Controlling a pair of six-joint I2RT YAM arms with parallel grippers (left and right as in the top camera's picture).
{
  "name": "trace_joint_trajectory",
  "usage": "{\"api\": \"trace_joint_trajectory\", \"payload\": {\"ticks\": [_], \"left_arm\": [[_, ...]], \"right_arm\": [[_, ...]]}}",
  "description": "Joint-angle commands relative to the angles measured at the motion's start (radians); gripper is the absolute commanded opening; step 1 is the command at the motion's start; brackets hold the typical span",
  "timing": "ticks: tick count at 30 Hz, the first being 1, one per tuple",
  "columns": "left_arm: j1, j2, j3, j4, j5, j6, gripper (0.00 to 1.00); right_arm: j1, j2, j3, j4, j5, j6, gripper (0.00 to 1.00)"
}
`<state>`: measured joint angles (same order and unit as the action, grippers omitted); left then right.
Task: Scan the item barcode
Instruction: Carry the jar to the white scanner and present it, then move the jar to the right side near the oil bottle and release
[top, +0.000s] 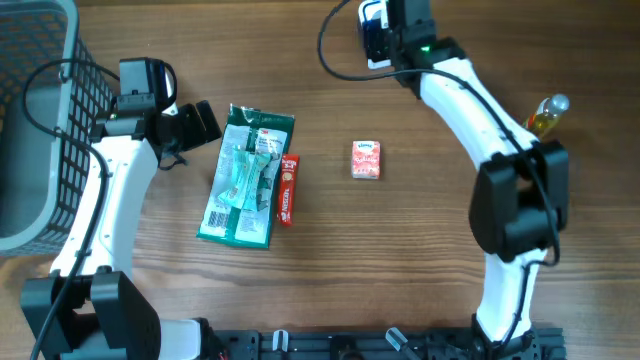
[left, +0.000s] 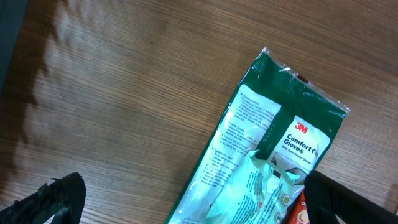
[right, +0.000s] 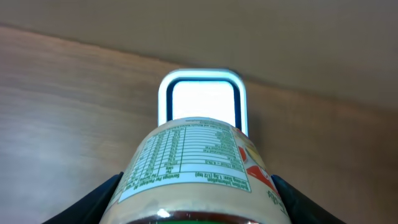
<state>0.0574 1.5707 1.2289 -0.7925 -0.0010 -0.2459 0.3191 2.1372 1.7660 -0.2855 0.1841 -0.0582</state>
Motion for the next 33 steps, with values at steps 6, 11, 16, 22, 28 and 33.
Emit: {"api": "trace_joint_trajectory", "payload": {"ticks": [6,11,16,22,28,33], "left_arm": [[0.003,-0.004,0.007,0.000,0.008,-0.005,1.00],[0.003,-0.004,0.007,0.000,0.008,-0.005,1.00],[0.003,-0.004,0.007,0.000,0.008,-0.005,1.00],[0.003,-0.004,0.007,0.000,0.008,-0.005,1.00],[0.003,-0.004,0.007,0.000,0.008,-0.005,1.00],[0.003,-0.004,0.007,0.000,0.008,-0.005,1.00]], "right_arm": [[-0.029,0.109,0.012,0.353,-0.043,-0.014,0.27],[-0.110,0.185,0.012,0.503,-0.240,0.165,0.18],[-0.127,0.212,0.012,0.578,-0.268,0.163,0.17],[-0.126,0.264,0.012,0.669,-0.323,0.174,0.18],[-0.126,0.249,0.012,0.736,-0.324,0.170,0.18],[-0.142,-0.044,0.012,0.492,-0.384,0.113,0.17]]}}
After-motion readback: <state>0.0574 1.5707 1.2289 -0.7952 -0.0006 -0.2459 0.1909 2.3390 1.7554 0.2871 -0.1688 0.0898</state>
